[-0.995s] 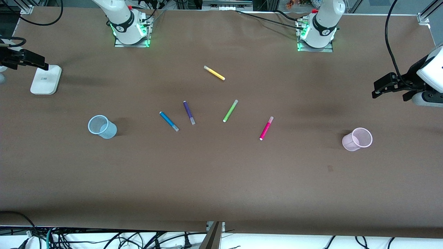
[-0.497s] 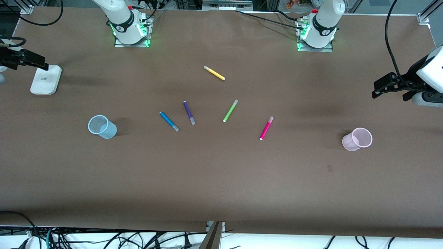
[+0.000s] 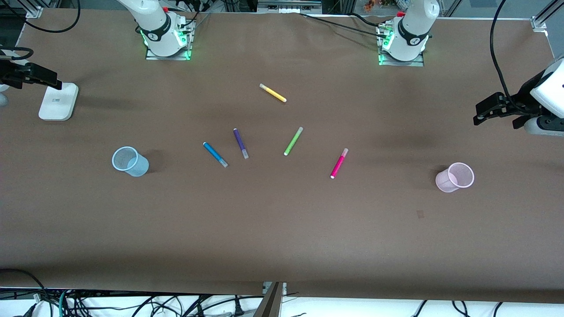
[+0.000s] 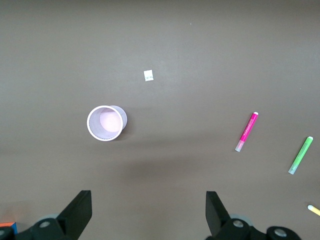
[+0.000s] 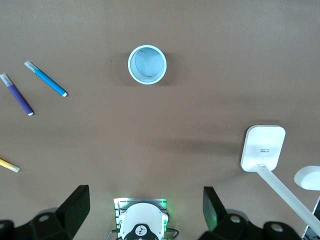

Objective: Place pink and blue markers in matching cups

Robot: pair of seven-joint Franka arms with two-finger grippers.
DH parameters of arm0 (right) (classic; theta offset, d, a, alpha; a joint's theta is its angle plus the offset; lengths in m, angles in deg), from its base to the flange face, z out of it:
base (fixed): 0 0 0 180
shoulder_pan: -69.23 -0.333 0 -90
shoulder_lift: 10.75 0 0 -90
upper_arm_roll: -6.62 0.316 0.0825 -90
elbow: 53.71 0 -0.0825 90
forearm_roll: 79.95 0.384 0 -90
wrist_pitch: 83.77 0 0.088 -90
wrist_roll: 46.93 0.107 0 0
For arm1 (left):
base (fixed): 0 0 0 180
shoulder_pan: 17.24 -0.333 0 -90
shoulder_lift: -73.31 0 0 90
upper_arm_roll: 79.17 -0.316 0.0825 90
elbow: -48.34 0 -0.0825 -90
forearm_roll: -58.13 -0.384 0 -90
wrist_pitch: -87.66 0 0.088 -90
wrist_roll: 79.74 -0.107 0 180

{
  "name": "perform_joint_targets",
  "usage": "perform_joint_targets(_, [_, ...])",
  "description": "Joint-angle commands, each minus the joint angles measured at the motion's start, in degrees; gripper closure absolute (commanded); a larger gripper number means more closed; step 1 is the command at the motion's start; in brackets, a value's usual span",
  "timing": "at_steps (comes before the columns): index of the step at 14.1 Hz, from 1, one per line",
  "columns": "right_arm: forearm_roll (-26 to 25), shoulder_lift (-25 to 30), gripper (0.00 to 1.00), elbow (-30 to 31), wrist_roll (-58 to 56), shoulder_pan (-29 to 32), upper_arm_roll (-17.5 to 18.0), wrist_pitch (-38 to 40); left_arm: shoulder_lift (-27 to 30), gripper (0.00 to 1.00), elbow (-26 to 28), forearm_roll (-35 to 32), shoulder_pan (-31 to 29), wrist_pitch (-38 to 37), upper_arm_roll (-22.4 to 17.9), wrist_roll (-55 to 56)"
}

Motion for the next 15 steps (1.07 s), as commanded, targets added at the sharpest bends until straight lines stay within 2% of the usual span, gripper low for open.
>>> perform_joint_targets(1, [0.95,-0.35,0.00,-0.96,-0.71,0.73,0.16,0.15,0.51,0.00,0.67,0.49,-0.16,0.36,0.30,0.08])
perform_joint_targets(5, [0.95,-0.97,0.00,-0.88,-0.53,0.73,0.16,-0.20,0.51,0.00,0.67,0.49,-0.07,0.36,0.30,0.17])
perform_joint_targets(11, [1.13,-5.53,0.00,-0.88,-0.62,0.03,0.87,-1.44,0.25,0.00,0.75,0.93,0.45,0.80,0.48,-0.36])
perform_joint_targets(15, [1.21,-8.00,0.00,-0.79,-0.53,-3.04,1.48,-4.58,-2.73,0.00,1.37,1.45,3.70,3.17,5.04,0.70])
